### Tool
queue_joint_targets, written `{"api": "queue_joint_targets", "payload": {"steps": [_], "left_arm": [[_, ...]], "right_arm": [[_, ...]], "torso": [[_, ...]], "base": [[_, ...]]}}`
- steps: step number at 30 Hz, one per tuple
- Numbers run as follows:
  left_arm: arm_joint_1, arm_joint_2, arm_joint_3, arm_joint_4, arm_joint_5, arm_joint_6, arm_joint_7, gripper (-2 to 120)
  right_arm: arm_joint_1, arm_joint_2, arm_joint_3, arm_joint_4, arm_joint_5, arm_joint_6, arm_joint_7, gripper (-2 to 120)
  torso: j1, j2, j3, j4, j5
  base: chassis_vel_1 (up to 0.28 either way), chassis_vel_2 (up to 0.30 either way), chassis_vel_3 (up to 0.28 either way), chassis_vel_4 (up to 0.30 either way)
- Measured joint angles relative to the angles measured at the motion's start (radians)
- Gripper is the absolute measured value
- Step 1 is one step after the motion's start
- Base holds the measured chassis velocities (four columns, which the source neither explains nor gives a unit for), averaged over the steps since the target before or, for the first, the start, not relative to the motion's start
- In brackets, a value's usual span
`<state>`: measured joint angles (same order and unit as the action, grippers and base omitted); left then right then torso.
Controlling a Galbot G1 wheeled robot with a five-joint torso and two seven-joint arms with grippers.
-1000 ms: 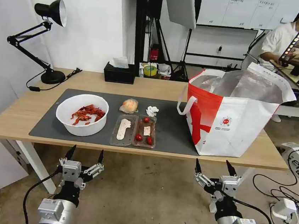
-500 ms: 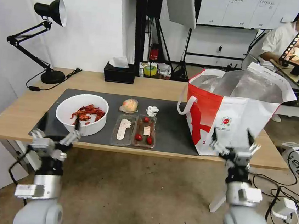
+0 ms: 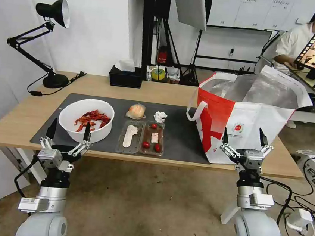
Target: Pick up the trash from the table and place it into the takeout bag.
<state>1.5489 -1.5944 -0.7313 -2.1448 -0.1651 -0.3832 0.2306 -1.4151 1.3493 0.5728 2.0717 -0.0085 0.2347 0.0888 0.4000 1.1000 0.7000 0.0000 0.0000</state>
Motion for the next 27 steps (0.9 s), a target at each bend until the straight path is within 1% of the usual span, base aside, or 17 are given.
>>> {"api": "queue_joint_targets", "payload": {"steps": [14, 18, 21, 27], "left_arm": [[0.023, 0.001, 0.028, 0.016, 0.024, -0.01, 0.009, 100], [0.031, 0.001, 0.058, 0.006, 0.02, -0.006, 0.008, 100], [0.044, 0.001, 0.083, -0.02, 0.003, 0.009, 0.005, 100], [0.054, 0.001, 0.095, -0.035, -0.021, 0.023, 0.002, 100]], "right_arm": [[-0.022, 0.022, -0.031, -0.02, -0.006, 0.032, -0.016, 100], [-0.023, 0.021, -0.032, -0.002, -0.008, 0.033, -0.017, 100], [-0.023, 0.02, -0.031, 0.008, -0.009, 0.033, -0.018, 100], [-0.022, 0.02, -0.033, 0.005, -0.024, 0.033, -0.019, 100]], "torso": [[0.0, 0.0, 0.0, 0.0, 0.0], [0.0, 0.0, 0.0, 0.0, 0.0], [0.0, 0.0, 0.0, 0.0, 0.0], [0.0, 0.0, 0.0, 0.0, 0.0]], "base": [[0.0, 0.0, 0.0, 0.0], [0.0, 0.0, 0.0, 0.0], [0.0, 0.0, 0.0, 0.0], [0.0, 0.0, 0.0, 0.0]]}}
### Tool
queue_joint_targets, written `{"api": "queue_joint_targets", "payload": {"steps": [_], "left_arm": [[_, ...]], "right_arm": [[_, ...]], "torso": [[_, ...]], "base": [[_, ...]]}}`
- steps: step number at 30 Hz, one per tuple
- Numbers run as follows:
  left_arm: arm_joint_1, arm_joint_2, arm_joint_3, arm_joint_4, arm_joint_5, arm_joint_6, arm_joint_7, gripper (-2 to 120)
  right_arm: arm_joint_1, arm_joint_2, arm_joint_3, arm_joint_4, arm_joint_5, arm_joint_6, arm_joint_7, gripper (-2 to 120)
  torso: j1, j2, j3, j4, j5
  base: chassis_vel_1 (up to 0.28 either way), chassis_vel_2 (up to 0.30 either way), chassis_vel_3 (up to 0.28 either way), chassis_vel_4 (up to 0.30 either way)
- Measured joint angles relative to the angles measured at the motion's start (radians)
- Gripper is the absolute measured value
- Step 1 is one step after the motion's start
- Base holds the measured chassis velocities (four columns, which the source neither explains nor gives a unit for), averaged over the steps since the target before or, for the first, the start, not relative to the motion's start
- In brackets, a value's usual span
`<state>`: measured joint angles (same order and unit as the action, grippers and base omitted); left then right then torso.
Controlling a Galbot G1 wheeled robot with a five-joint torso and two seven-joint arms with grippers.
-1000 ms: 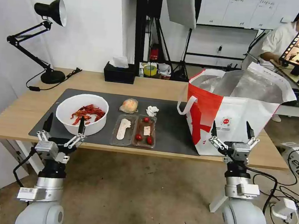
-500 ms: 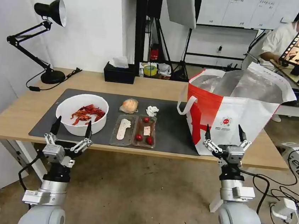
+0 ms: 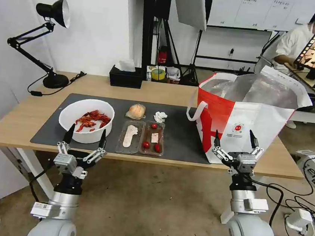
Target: Pick up the trash from the table and place it into the takeout bag.
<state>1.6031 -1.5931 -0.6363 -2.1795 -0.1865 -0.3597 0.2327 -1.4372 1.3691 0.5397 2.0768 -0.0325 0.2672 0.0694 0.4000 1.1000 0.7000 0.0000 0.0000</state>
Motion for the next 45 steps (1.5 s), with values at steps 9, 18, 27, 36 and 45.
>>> {"api": "queue_joint_targets", "payload": {"steps": [9, 18, 27, 36, 45], "left_arm": [[0.017, 0.0, 0.086, -0.043, -0.101, 0.088, -0.06, 100], [0.004, 0.002, 0.232, -0.099, -0.236, 0.235, -0.257, 100], [-0.015, 0.009, 0.373, -0.128, -0.429, 0.375, -0.487, 100], [-0.064, 0.015, 0.373, -0.135, -0.629, 0.473, -0.614, 100], [-0.107, 0.023, 0.348, -0.135, -0.835, 0.555, -0.693, 100]], "right_arm": [[-0.001, -0.002, 0.003, -0.003, -0.002, 0.0, 0.0, 100], [-0.003, -0.004, 0.002, -0.008, -0.002, 0.0, 0.0, 100], [-0.002, -0.007, 0.003, -0.018, -0.004, 0.0, 0.0, 100], [-0.001, -0.008, -0.004, -0.031, -0.006, 0.002, 0.001, 100], [-0.002, -0.004, -0.006, -0.053, -0.011, 0.011, 0.003, 100]], "torso": [[0.0, 0.0, 0.0, 0.0, 0.0], [0.0, 0.0, 0.0, 0.0, 0.0001], [0.0, 0.0, 0.0, 0.0, 0.0001], [0.0, 0.0, 0.0, 0.0, 0.0], [0.0, 0.0, 0.0, 0.0, 0.0]], "base": [[0.0, 0.0, 0.0, 0.0], [0.0, 0.0, 0.0, 0.0], [0.0, 0.0, 0.0, 0.0], [0.0, 0.0, 0.0, 0.0], [0.0, 0.0, 0.0, 0.0]]}}
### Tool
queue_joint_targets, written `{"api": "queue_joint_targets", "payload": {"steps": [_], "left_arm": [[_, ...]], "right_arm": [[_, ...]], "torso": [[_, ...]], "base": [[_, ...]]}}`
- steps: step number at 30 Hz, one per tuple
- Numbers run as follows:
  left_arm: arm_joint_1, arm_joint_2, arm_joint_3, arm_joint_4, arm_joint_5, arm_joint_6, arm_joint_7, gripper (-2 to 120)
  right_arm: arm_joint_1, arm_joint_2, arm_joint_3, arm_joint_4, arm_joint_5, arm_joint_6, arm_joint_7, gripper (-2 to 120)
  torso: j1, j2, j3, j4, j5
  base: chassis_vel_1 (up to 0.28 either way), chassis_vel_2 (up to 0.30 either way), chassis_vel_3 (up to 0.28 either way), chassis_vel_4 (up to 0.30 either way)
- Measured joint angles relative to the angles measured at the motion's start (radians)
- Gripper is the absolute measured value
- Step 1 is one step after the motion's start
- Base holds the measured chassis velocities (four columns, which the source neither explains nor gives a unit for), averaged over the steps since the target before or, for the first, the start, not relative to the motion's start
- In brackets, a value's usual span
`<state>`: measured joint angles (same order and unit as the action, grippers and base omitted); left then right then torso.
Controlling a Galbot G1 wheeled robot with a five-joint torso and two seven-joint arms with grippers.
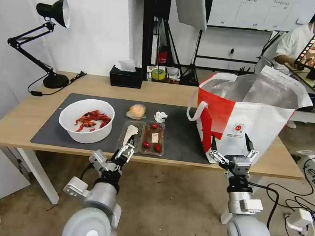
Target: Pick up the trash from the table and place it into the takeout bag.
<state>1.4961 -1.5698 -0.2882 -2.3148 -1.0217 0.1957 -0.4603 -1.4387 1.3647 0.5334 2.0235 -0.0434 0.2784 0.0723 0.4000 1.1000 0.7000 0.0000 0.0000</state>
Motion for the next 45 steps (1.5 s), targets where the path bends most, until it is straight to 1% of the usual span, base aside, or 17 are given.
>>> {"api": "queue_joint_targets", "payload": {"steps": [1, 3, 6, 15, 27, 45], "left_arm": [[-0.007, 0.0, 0.0, 0.008, -0.025, 0.011, -0.008, 100], [-0.012, -0.001, 0.002, 0.015, -0.035, 0.016, -0.012, 100], [-0.027, -0.003, 0.004, 0.034, -0.074, 0.036, -0.038, 100], [-0.062, -0.011, 0.005, 0.088, -0.091, 0.045, -0.074, 100], [-0.087, -0.013, -0.01, 0.118, -0.089, 0.043, -0.076, 100], [-0.132, -0.016, -0.04, 0.167, -0.088, 0.043, -0.078, 100]], "right_arm": [[0.001, 0.0, 0.0, -0.003, 0.0, 0.0, 0.0, 100], [0.001, 0.0, 0.001, -0.005, -0.001, 0.0, 0.0, 100], [0.004, 0.001, 0.002, -0.013, -0.001, 0.0, 0.001, 100], [0.01, 0.004, 0.002, -0.032, -0.001, 0.007, 0.002, 100], [0.011, 0.006, 0.003, -0.053, -0.001, 0.025, 0.002, 100], [0.018, 0.007, 0.002, -0.07, -0.001, 0.028, 0.002, 100]], "torso": [[0.0, 0.0, 0.0, 0.0, 0.0], [0.0, 0.0, 0.0, 0.0, 0.0], [0.0, 0.0, 0.0, 0.0, 0.0], [0.0, 0.0, 0.0, 0.0, 0.0], [0.0, 0.0, 0.0, 0.0, 0.0], [0.0, 0.0, 0.0, 0.0, 0.0]], "base": [[0.0, 0.0, 0.0, 0.0], [0.0, 0.0, 0.0, 0.0], [0.0, 0.0, 0.0, 0.0], [0.0, 0.0, 0.0, 0.0], [0.0, 0.0, 0.0, 0.0], [0.0, 0.0, 0.0, 0.0]]}}
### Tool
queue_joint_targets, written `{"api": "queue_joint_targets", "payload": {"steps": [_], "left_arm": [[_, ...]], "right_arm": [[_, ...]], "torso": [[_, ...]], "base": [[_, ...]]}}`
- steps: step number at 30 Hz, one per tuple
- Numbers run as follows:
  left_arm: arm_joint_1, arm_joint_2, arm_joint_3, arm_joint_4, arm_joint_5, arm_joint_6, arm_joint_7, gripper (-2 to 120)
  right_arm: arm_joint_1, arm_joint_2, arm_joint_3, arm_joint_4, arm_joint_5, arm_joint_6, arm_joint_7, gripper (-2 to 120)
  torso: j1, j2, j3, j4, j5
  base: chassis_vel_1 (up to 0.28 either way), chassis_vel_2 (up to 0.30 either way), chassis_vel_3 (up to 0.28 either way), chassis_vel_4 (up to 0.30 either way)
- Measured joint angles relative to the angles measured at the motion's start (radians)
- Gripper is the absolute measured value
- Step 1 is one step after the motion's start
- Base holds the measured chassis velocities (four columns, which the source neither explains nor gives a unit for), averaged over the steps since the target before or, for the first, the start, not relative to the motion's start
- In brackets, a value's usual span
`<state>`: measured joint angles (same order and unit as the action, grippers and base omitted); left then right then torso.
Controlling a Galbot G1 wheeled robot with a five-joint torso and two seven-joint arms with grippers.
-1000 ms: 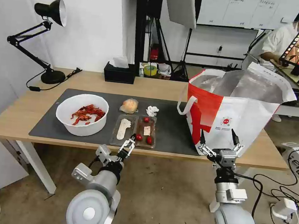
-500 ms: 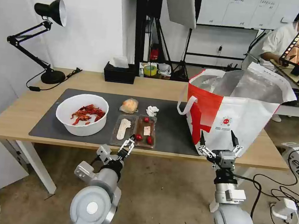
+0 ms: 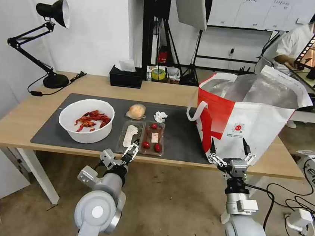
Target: Pick up the trash from the table and place it into the takeout bag.
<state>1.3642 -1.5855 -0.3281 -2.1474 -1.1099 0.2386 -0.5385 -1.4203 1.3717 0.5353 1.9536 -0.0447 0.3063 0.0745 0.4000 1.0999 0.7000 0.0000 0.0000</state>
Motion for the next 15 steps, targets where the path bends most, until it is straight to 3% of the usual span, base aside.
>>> {"api": "queue_joint_targets", "payload": {"steps": [15], "left_arm": [[-0.027, -0.004, 0.002, 0.04, 0.005, 0.004, 0.0, 100]], "right_arm": [[0.01, -0.005, 0.001, -0.02, 0.005, 0.004, 0.001, 100]], "torso": [[0.0, 0.0, 0.0, 0.0, 0.0]], "base": [[0.0, 0.0, 0.0, 0.0]]}}
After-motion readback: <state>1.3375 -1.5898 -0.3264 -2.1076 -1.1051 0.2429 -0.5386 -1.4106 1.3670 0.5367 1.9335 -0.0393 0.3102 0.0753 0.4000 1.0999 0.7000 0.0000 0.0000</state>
